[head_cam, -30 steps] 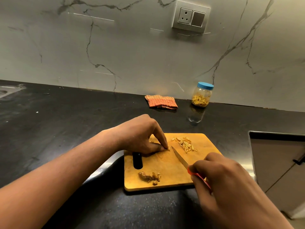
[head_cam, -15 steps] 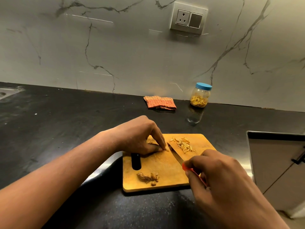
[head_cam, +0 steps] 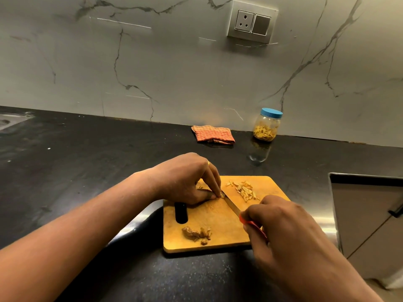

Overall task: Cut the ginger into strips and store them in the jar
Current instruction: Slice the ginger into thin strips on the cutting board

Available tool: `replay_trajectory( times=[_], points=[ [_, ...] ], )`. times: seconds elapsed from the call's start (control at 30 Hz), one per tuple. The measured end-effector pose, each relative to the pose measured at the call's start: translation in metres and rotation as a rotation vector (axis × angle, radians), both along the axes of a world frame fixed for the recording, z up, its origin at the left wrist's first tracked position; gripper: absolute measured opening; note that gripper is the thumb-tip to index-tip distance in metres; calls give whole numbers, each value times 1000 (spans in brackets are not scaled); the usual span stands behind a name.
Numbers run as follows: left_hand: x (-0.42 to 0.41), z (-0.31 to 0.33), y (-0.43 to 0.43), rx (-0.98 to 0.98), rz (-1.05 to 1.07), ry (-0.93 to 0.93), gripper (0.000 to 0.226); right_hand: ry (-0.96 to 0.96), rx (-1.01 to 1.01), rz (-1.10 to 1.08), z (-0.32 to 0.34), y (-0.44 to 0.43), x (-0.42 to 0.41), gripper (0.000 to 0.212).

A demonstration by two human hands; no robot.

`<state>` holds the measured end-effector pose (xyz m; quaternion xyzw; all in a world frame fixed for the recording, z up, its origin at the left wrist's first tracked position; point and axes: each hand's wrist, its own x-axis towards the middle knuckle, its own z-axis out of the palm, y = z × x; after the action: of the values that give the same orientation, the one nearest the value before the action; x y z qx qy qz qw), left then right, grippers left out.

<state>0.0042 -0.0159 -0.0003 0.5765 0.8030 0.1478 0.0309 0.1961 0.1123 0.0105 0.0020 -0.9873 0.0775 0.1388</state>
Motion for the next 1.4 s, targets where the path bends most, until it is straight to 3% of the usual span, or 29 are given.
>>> replay_trajectory(
  times=[1.4],
  points=[
    [-1,-1,-2,17,20,-101,20,29,-21,4,1,0,-1,25]
  ],
)
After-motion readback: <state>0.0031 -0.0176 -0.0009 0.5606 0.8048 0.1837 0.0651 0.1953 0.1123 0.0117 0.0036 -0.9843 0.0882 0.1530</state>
